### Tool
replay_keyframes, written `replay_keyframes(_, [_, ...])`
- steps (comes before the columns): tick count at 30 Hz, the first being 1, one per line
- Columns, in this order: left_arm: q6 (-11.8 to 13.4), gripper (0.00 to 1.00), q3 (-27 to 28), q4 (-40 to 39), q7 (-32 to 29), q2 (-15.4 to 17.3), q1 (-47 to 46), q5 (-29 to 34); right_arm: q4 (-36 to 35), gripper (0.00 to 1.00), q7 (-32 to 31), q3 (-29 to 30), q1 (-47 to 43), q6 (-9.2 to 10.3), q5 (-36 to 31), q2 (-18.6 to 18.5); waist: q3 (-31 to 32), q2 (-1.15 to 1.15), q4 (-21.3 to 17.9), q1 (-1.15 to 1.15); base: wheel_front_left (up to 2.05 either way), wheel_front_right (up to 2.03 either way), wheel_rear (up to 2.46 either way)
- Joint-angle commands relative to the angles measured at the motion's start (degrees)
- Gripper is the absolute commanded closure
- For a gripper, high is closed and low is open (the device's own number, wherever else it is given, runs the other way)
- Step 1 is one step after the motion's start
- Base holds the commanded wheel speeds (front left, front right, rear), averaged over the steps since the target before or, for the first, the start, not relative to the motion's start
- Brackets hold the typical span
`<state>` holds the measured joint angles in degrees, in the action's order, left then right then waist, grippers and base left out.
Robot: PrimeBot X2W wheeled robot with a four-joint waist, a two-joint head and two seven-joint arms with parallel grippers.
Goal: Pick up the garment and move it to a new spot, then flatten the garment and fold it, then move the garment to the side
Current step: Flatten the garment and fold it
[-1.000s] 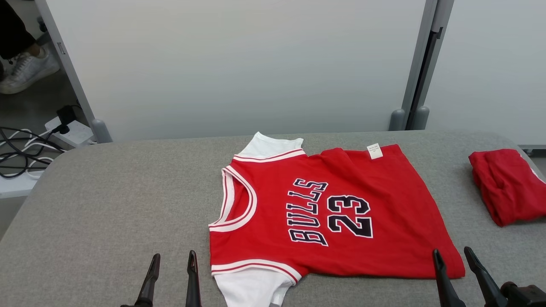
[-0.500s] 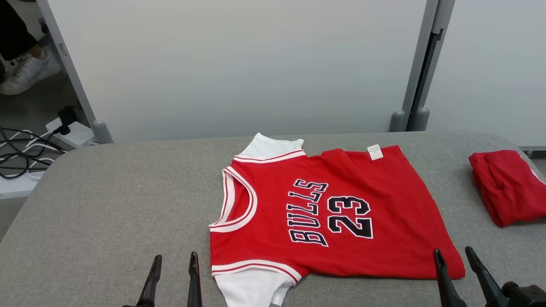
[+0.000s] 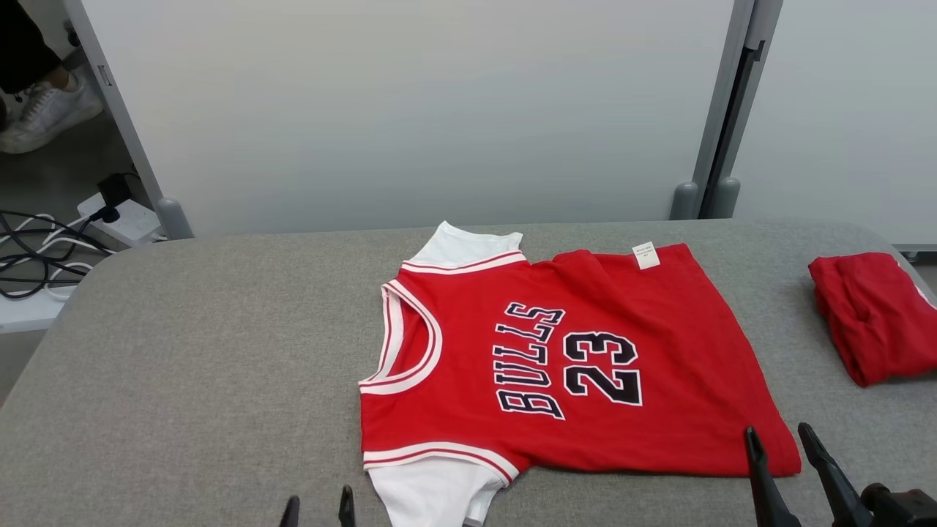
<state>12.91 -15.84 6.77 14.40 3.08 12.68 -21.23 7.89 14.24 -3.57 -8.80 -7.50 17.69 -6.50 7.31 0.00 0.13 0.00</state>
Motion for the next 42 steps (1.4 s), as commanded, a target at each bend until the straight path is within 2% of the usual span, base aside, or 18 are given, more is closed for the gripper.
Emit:
replay_keyframes(1, [-0.36,0.0,0.82,0.62,0.6,-0.2,-1.48,-3.29,-1.91,0.0,0.75,-0.8,1.47,0.01,0.27,-0.88,-0.14,0.0,0.09,0.0,0.0,0.0,0.0])
replay_keyframes(4, [-1.35,0.0,-2.7,6.73,-0.3,-0.2,-2.55,-9.44,-1.89,0.0,0.75,-0.96,1.53,0.01,0.36,-0.97,-0.64,0.0,0.36,0.0,0.0,0.0,0.0])
replay_keyframes(9, [-2.15,0.0,-7.83,13.9,-5.39,-0.2,-5.93,-17.8,-1.86,0.0,0.75,-1.19,1.81,0.01,0.45,-1.13,-1.58,0.0,0.86,0.0,0.0,0.0,0.0])
replay_keyframes(19, [-3.38,0.0,-14.3,21.29,-6.82,-0.2,-12.04,-26.07,-1.7,0.0,0.75,-2.07,2.86,0.01,0.72,-1.65,-3.79,0.0,0.5,0.0,0.0,0.0,0.0])
replay_keyframes(23, [-4.41,0.07,-16.08,22.74,-6.87,-0.2,-13.24,-28.0,-1.7,0.0,0.75,-2.39,3.02,0.01,0.85,-1.97,-4.36,0.0,0.11,0.0,0.0,0.0,0.0])
replay_keyframes(26, [-4.69,0.16,-16.91,23.85,-6.34,-0.2,-14.22,-28.7,-1.62,0.0,0.75,-2.45,3.31,0.01,0.93,-2.31,-4.75,0.0,-0.14,0.0,0.0,0.0,0.0])
replay_keyframes(28, [-4.86,0.28,-17.46,24.66,-6.05,-0.2,-14.81,-29.26,-1.59,0.0,0.75,-2.51,3.5,0.01,0.95,-2.5,-4.91,0.0,-0.3,0.0,0.0,0.0,0.0])
replay_keyframes(29, [-4.99,0.46,-17.72,25.08,-5.82,-0.2,-15.09,-29.57,-1.57,0.0,0.75,-2.54,3.58,0.01,0.94,-2.58,-4.97,0.0,-0.38,0.0,0.0,0.0,0.0])
replay_keyframes(31, [-5.26,0.64,-18.32,26.0,-5.53,-0.2,-15.62,-30.24,-1.49,0.0,0.75,-2.55,3.71,0.01,0.96,-2.76,-5.05,0.0,-0.48,0.0,0.0,0.0,0.0])
replay_keyframes(32, [-5.4,0.78,-18.63,26.42,-5.29,-0.2,-15.91,-30.5,-1.43,0.0,0.75,-2.54,3.76,0.01,0.99,-2.84,-5.07,0.0,-0.5,0.0,0.0,0.0,0.0])
replay_keyframes(33, [-5.56,0.96,-19.0,26.85,-5.12,-0.2,-16.18,-30.72,-1.39,0.0,0.75,-2.54,3.79,0.01,1.01,-2.92,-5.08,0.0,-0.51,0.0,0.0,0.0,0.0])
replay_keyframes(34, [-5.68,1.0,-19.35,27.27,-4.98,-0.2,-16.41,-31.0,-1.35,0.0,0.75,-2.53,3.81,0.01,1.03,-2.99,-5.07,0.0,-0.49,0.0,0.0,0.0,0.0])
replay_keyframes(42, [-6.0,1.0,-18.89,28.62,-1.62,0.36,-17.79,-31.24,0.82,0.0,0.75,-1.1,3.42,0.01,2.39,-2.79,-5.08,0.0,0.31,0.0,0.0,0.0,0.0])
